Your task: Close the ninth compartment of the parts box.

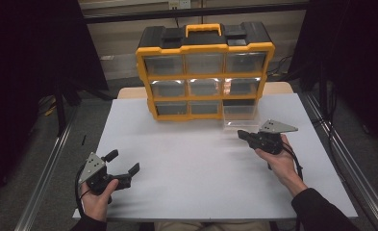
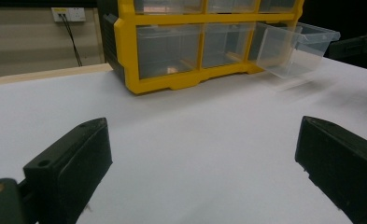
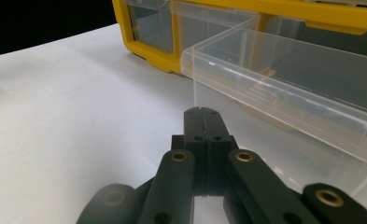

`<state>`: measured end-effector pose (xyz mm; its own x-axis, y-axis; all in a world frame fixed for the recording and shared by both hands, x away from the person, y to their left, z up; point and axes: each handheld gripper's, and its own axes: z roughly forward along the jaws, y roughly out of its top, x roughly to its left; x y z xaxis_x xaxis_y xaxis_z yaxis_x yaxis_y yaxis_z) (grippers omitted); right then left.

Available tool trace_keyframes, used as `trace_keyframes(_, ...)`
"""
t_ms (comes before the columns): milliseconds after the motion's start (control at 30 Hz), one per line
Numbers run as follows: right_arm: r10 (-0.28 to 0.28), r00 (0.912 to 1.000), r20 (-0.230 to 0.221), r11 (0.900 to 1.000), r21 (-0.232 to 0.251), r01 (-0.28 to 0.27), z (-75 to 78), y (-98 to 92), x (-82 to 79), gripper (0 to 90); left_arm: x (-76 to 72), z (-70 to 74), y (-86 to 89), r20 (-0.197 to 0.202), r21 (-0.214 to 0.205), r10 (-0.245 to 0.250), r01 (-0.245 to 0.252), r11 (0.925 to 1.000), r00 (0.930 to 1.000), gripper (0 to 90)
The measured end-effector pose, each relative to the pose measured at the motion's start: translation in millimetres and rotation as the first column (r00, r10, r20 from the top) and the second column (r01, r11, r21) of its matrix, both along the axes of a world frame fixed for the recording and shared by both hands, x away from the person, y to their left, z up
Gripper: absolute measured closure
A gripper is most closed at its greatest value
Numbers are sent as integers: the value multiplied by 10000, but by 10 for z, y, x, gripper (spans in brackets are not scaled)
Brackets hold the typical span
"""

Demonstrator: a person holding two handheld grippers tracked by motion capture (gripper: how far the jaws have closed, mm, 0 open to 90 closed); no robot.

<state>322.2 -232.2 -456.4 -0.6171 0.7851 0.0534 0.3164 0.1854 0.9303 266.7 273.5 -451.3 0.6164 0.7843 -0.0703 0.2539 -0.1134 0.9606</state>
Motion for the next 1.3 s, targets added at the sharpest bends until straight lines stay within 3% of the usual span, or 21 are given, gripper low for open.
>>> trace_keyframes(733, -322, 9995, 31, 9990, -301, 323, -96, 34, 200, 900, -1, 6, 5, 115, 12, 20, -20, 10000, 9999, 35)
trace_keyframes(1300, -713, 9974, 92, 9968, -347, 716, -115, 6, 252, 900, -1, 8, 9, 125, 22, -6, 6, 10000, 9999, 35)
